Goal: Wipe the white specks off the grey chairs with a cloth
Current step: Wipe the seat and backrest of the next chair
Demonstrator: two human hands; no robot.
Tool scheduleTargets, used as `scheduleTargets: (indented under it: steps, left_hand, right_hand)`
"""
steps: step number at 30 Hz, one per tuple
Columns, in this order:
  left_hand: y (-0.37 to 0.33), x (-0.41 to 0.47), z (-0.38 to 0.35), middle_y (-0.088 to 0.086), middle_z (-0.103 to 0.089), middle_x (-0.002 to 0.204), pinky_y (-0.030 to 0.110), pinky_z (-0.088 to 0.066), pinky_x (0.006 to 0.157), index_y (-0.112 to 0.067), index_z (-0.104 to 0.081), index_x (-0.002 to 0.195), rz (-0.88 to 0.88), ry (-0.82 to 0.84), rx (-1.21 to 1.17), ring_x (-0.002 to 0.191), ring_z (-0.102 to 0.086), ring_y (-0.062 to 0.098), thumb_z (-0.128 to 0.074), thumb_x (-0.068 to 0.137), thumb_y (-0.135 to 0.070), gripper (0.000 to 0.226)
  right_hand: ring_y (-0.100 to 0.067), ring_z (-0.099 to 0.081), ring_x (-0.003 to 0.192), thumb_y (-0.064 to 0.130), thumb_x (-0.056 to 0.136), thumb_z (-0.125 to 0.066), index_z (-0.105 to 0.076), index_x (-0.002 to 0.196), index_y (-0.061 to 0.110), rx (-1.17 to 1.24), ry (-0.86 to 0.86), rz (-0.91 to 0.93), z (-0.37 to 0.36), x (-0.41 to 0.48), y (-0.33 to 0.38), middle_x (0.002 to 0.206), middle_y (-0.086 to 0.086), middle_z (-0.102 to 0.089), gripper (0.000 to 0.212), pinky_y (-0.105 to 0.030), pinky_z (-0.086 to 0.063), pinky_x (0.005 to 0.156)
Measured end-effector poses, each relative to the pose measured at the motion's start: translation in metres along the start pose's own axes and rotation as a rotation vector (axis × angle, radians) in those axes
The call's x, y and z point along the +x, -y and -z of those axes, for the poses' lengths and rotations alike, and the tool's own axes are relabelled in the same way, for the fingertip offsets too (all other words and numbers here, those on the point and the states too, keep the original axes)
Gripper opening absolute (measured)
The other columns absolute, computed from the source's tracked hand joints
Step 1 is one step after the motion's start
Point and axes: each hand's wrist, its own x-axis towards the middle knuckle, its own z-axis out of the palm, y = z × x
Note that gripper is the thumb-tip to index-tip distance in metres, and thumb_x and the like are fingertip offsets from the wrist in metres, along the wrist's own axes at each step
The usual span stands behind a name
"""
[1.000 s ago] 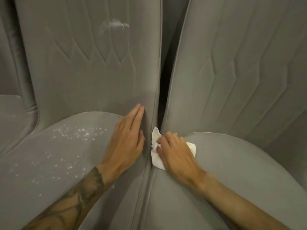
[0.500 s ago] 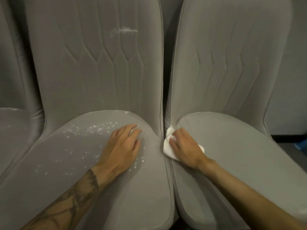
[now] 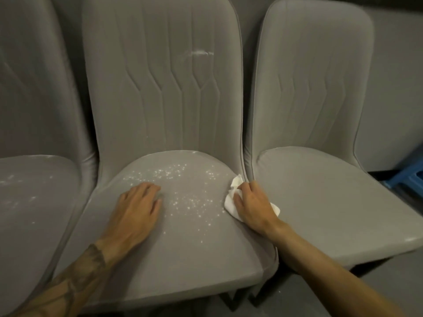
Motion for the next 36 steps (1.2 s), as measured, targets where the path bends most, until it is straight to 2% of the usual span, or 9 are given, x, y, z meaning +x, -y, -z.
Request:
scheduleTargets:
  steps: [3, 8, 11, 17, 21, 26, 29, 33, 36]
  left_hand:
    - [0.022, 0.012, 0.003, 0.01, -0.059, 0.142, 0.046, -0.037, 0.113, -0.011, -0.061, 0.137, 0.049, -0.014, 0.002, 0.131, -0.054, 0.032, -0.031, 0.1, -0.04, 0.056]
    - [0.06, 0.036, 0.004, 0.011, -0.061, 0.139, 0.051, -0.044, 0.108, -0.011, -0.063, 0.133, 0.085, -0.024, 0.07, 0.125, -0.058, 0.035, -0.027, 0.1, -0.045, 0.059]
    - [0.084, 0.048, 0.006, 0.011, -0.063, 0.131, 0.053, -0.046, 0.102, -0.011, -0.065, 0.127, 0.118, -0.034, 0.081, 0.117, -0.06, 0.035, -0.027, 0.1, -0.045, 0.058]
    - [0.128, 0.059, 0.002, 0.006, -0.063, 0.125, 0.045, -0.042, 0.097, -0.013, -0.064, 0.123, 0.009, -0.11, 0.116, 0.111, -0.057, 0.029, -0.036, 0.105, -0.038, 0.041]
    - [0.152, 0.061, -0.008, 0.007, -0.063, 0.126, 0.041, -0.037, 0.098, -0.012, -0.065, 0.122, -0.129, -0.16, 0.119, 0.115, -0.056, 0.028, -0.038, 0.105, -0.035, 0.04]
    - [0.167, 0.054, -0.014, 0.01, -0.063, 0.128, 0.045, -0.037, 0.102, -0.009, -0.066, 0.123, -0.226, -0.166, 0.141, 0.12, -0.056, 0.032, -0.037, 0.105, -0.033, 0.041]
    - [0.169, 0.054, -0.013, 0.009, -0.061, 0.131, 0.047, -0.037, 0.104, -0.009, -0.064, 0.125, -0.241, -0.147, 0.111, 0.123, -0.054, 0.031, -0.036, 0.106, -0.033, 0.042]
    - [0.166, 0.05, -0.013, 0.015, -0.064, 0.13, 0.049, -0.04, 0.104, -0.003, -0.065, 0.125, -0.231, -0.159, 0.097, 0.122, -0.055, 0.035, -0.034, 0.105, -0.032, 0.047]
    - [0.166, 0.051, -0.017, 0.014, -0.063, 0.129, 0.049, -0.041, 0.103, -0.003, -0.065, 0.124, -0.24, -0.175, 0.115, 0.121, -0.056, 0.035, -0.035, 0.105, -0.03, 0.044]
  right_hand:
    - [-0.034, -0.051, 0.098, 0.019, 0.104, -0.039, -0.053, 0.105, -0.001, 0.004, -0.067, -0.086, -0.006, 0.024, 0.005, 0.109, -0.019, -0.053, 0.025, -0.04, -0.038, 0.087]
    - [-0.026, -0.044, 0.115, 0.016, 0.105, -0.017, -0.045, 0.129, 0.006, -0.031, -0.084, -0.254, -0.036, 0.083, 0.042, 0.129, -0.012, -0.048, 0.038, -0.036, -0.032, 0.095]
    - [-0.026, -0.046, 0.109, 0.019, 0.105, -0.021, -0.046, 0.124, 0.008, -0.04, -0.048, -0.16, -0.049, 0.099, 0.048, 0.126, -0.011, -0.048, 0.034, -0.035, -0.034, 0.09]
    - [-0.029, -0.049, 0.107, 0.019, 0.105, -0.024, -0.049, 0.118, 0.005, -0.019, -0.127, -0.288, -0.055, 0.132, 0.057, 0.122, -0.013, -0.049, 0.031, -0.038, -0.037, 0.09]
    - [-0.036, -0.051, 0.098, 0.016, 0.104, -0.037, -0.053, 0.109, -0.001, -0.052, -0.081, -0.004, -0.071, 0.133, 0.077, 0.111, -0.019, -0.053, 0.025, -0.043, -0.038, 0.087]
    - [-0.038, -0.05, 0.103, 0.022, 0.105, -0.034, -0.051, 0.114, 0.001, -0.182, -0.118, -0.255, -0.061, 0.138, 0.064, 0.119, -0.019, -0.051, 0.028, -0.046, -0.038, 0.088]
    - [-0.036, -0.047, 0.102, 0.017, 0.106, -0.027, -0.051, 0.115, -0.001, -0.166, -0.066, -0.128, -0.08, 0.129, 0.103, 0.117, -0.021, -0.052, 0.032, -0.046, -0.036, 0.091]
    - [-0.032, -0.049, 0.096, 0.023, 0.106, -0.035, -0.053, 0.106, 0.003, -0.059, -0.035, -0.033, -0.075, 0.121, 0.106, 0.109, -0.016, -0.052, 0.026, -0.04, -0.036, 0.089]
    - [-0.039, -0.051, 0.101, 0.02, 0.105, -0.036, -0.053, 0.11, 0.001, -0.139, -0.144, -0.277, -0.063, 0.131, 0.084, 0.115, -0.02, -0.053, 0.027, -0.047, -0.038, 0.088]
